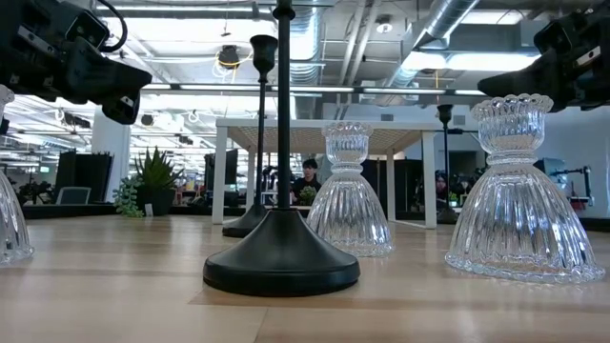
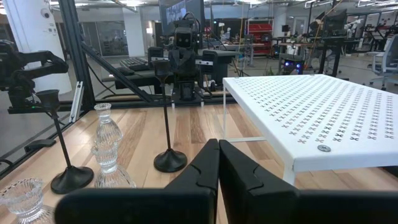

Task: Pick & Place candle stick holders

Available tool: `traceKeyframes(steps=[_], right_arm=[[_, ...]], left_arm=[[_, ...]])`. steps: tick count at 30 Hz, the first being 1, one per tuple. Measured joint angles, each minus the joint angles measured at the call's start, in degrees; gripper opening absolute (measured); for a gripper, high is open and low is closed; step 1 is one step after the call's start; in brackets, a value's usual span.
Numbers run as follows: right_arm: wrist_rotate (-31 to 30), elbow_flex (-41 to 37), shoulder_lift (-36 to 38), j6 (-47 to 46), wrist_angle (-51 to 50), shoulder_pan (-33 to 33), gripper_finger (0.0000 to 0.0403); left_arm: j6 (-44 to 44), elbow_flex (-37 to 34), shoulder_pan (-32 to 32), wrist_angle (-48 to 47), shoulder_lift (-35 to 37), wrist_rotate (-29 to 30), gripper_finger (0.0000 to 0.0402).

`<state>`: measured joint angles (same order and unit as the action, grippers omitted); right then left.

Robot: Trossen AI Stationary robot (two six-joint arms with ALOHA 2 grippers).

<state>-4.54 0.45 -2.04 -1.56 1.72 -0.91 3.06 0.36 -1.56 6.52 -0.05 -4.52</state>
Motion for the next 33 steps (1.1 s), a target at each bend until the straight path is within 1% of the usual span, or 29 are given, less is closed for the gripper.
traceKeyframes(steps=[29,31,33], right_arm=[[0.0,0.0,0.0,0.0,0.5,0.3,0.0000],[-0.9,0.0,0.0,0.0,0.6,0.3,0.0000],[-4.0,0.0,0.0,0.0,0.9,0.3,0.0000]], left_arm=[[0.3,0.0,0.0,0.7,0.0,0.0,0.0004],[0.3,0.0,0.0,0.9,0.0,0.0,0.0004],[0.3,0.0,0.0,1.2,0.0,0.0,0.0004]])
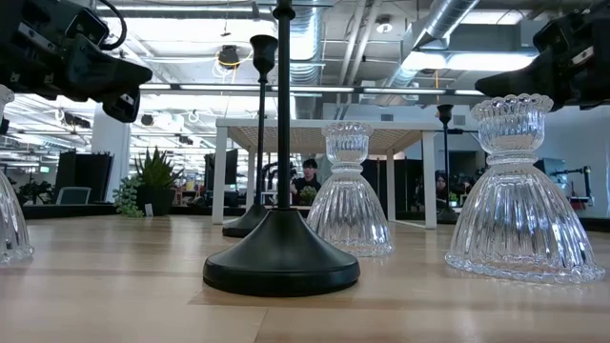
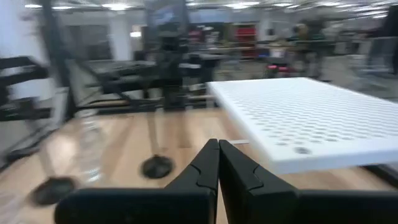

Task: Pick & Place candle stick holders
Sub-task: Put the top black candle holder on the shelf

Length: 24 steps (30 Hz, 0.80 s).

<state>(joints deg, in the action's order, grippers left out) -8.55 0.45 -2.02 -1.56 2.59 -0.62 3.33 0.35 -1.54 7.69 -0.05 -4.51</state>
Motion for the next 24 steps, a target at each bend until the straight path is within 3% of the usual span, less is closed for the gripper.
traceKeyframes(steps=[5,14,18,24], right_arm=[[-8.8,1.3,0.0,-4.0,-2.9,0.0,0.0000],[-11.2,4.2,-0.3,-7.0,-7.1,-1.7,0.0000],[-14.4,4.2,-0.3,-7.1,-7.1,-2.8,0.0000],[-18.4,4.3,-0.3,-7.1,-6.9,-5.2,0.0000]], left_arm=[[0.0,0.0,0.0,0.2,0.0,0.1,0.0004],[0.1,0.0,0.0,3.5,-0.8,1.9,0.0004],[0.2,0.0,0.0,3.5,-4.5,6.1,0.0004],[1.7,3.7,0.0,4.0,-12.6,6.4,0.0004]])
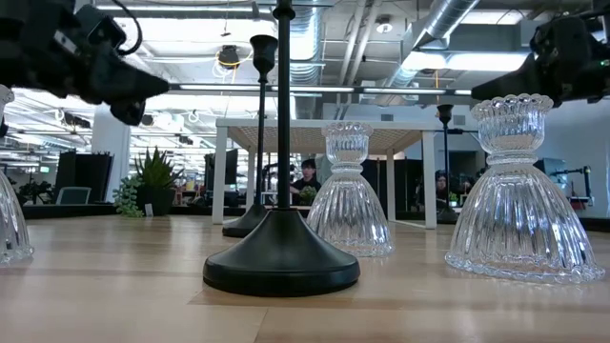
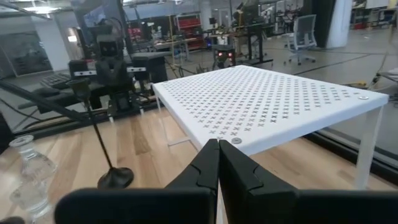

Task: Pick & Place candle stick holders
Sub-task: Put the top black candle holder on the shelf

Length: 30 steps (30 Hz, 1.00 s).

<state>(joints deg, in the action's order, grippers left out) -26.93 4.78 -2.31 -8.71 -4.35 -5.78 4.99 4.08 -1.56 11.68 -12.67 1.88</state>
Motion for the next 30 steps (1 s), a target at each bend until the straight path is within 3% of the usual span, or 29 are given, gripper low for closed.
traceKeyframes(steps=[5,10,21,30], right_arm=[[-3.5,0.0,0.0,-0.4,0.0,-2.1,0.0000],[-6.3,2.4,-0.9,-1.9,-2.0,-4.1,0.0000],[-19.3,7.7,-12.0,-9.1,-6.2,-8.3,0.0000],[-24.4,14.5,-26.4,-9.9,-6.5,-11.0,0.0000]], left_arm=[[0.0,3.8,-1.6,0.4,-8.4,-0.7,0.0004],[-5.5,4.7,-5.5,7.9,-14.0,-0.8,0.0004],[-6.1,4.7,-7.6,9.4,-14.7,1.5,0.0004],[-6.0,4.7,-7.6,10.1,-14.7,1.3,0.0004]])
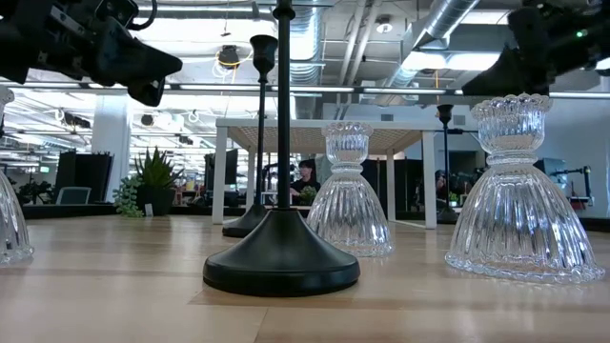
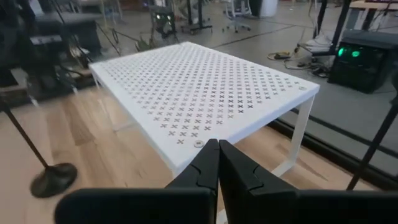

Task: Pick & Place candle stick holders
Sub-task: Put the top black candle holder on the shelf

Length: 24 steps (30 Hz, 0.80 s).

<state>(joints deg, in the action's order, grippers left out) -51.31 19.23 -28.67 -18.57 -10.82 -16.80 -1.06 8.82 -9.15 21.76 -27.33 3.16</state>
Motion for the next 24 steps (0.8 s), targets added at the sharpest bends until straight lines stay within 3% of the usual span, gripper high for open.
traceKeyframes(steps=[6,16,24], right_arm=[[-4.2,1.4,-5.2,-0.6,-1.2,-0.5,0.0000],[-10.3,1.4,-6.2,-6.4,-2.1,-0.4,0.0000],[-9.8,1.4,-8.9,1.5,-2.2,-0.4,0.0000]], left_arm=[[0.0,0.0,0.0,0.2,0.0,-1.5,0.0004],[0.0,0.0,0.0,0.9,0.0,-2.8,0.0004],[0.0,0.0,0.0,1.1,0.0,-2.8,0.0004]])
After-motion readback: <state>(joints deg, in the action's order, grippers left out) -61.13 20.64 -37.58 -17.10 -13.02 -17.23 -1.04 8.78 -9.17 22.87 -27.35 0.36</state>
